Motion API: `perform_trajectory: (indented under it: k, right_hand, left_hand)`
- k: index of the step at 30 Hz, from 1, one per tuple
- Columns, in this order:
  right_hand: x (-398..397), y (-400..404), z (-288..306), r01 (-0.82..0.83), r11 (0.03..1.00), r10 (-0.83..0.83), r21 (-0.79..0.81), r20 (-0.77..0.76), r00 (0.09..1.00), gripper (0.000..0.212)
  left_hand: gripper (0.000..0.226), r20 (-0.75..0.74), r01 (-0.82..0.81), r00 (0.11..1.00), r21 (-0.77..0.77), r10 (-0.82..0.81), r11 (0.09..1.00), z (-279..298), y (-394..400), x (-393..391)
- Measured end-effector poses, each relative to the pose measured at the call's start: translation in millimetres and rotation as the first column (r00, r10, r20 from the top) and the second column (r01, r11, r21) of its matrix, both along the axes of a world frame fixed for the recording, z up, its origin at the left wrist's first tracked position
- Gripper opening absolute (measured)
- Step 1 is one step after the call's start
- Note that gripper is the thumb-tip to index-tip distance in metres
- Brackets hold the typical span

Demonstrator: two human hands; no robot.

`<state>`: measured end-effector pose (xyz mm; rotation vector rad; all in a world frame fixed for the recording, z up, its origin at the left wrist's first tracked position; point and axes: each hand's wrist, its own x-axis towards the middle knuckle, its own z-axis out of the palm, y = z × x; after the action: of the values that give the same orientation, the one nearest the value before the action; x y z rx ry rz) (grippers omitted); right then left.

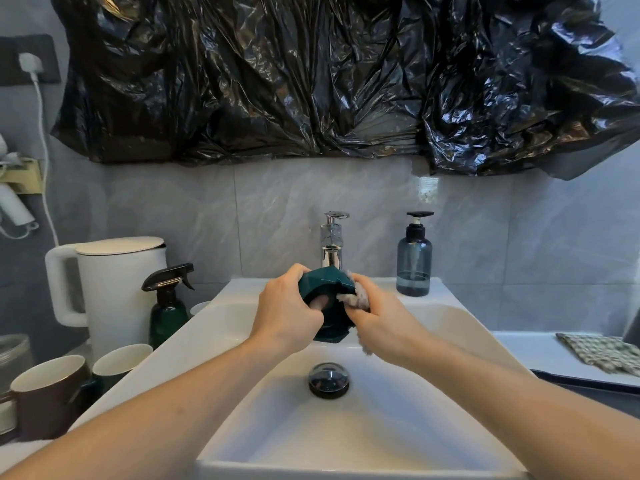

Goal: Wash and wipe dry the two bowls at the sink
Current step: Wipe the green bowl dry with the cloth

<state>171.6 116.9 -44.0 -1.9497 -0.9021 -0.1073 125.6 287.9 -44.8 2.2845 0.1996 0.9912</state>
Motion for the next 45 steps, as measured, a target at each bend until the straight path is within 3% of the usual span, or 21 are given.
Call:
perform_trajectory:
  k: [3, 5, 8, 10, 14, 17, 21, 24, 28, 35, 38, 42, 45]
  right_hand:
    - [-2.0, 3.6, 3.3, -0.022, 0.996, 0.008, 0.083, 0.169, 0.986, 0.058]
    - [-1.8, 3.6, 3.9, -0.027, 0.997, 0.016, 0.066, 0.16, 0.987, 0.061]
    - [1.0, 2.2, 0.2, -0.003, 1.0, 0.004, 0.002, -0.067, 0.998, 0.036]
    - [2.2, 0.1, -1.2, 0.013, 0.999, -0.019, -0.042, -0.137, 0.99, 0.019]
    - [-1.8, 2.3, 4.4, -0.056, 0.988, 0.044, 0.141, 0.085, 0.995, 0.055]
    - [2.8, 6.3, 4.7, -0.059, 0.988, 0.026, 0.144, 0.218, 0.975, 0.065]
    - [11.3, 3.2, -3.4, -0.047, 0.991, 0.063, 0.126, -0.125, 0.99, 0.045]
    - [11.5, 2.8, -2.0, -0.028, 0.988, 0.055, 0.149, -0.181, 0.982, 0.031]
    - [9.6, 7.6, 1.0, 0.057, 0.976, -0.026, 0.208, -0.15, 0.988, 0.039]
    - [3.5, 0.2, 3.0, 0.059, 0.998, -0.06, 0.017, 0.024, 0.998, 0.045]
    - [3.4, 0.7, 4.9, 0.06, 0.998, -0.061, 0.017, 0.078, 0.995, 0.049]
    - [6.1, 0.5, 5.4, 0.019, 0.999, -0.015, 0.05, -0.08, 0.997, 0.038]
    - [9.2, 3.7, -2.7, -0.04, 0.992, 0.001, -0.12, -0.308, 0.952, 0.026]
  left_hand:
    - [0.027, 0.012, 0.012, 1.0, -0.022, -0.012, 1.0, 1.0, -0.6, -0.4]
    - [0.027, 0.026, -0.003, 1.0, -0.02, 0.004, 1.0, 1.7, -0.3, -0.4]
    - [0.027, 0.082, -0.031, 0.996, -0.042, 0.034, 0.999, 3.3, -1.3, 0.1]
    - [0.027, 0.092, -0.022, 0.995, -0.056, 0.027, 0.998, 3.8, -3.7, 0.9]
    - [0.026, 0.088, -0.001, 0.996, -0.052, 0.006, 0.999, 3.1, -3.0, 0.4]
    - [0.027, 0.101, 0.008, 0.995, -0.009, -0.007, 1.0, 2.7, -2.4, -1.5]
    - [0.028, 0.129, 0.012, 0.992, -0.031, -0.008, 0.999, 2.7, -4.5, -2.2]
    - [0.026, 0.137, 0.034, 0.99, -0.079, -0.023, 0.996, 3.5, -6.1, -1.2]
    - [0.021, 0.075, 0.085, 0.994, -0.142, -0.075, 0.986, -1.1, -4.0, 1.3]
    - [0.04, -0.088, 0.107, 0.991, 0.043, -0.103, 0.993, -7.1, -5.2, -0.9]
    - [0.033, -0.112, 0.127, 0.986, 0.058, -0.12, 0.99, -9.7, -8.6, 0.2]
    - [0.018, -0.005, 0.029, 1.0, -0.004, -0.029, 1.0, -2.7, -3.5, 3.5]
    - [0.011, 0.073, -0.026, 0.997, -0.07, 0.031, 0.997, 2.0, -0.2, 3.2]
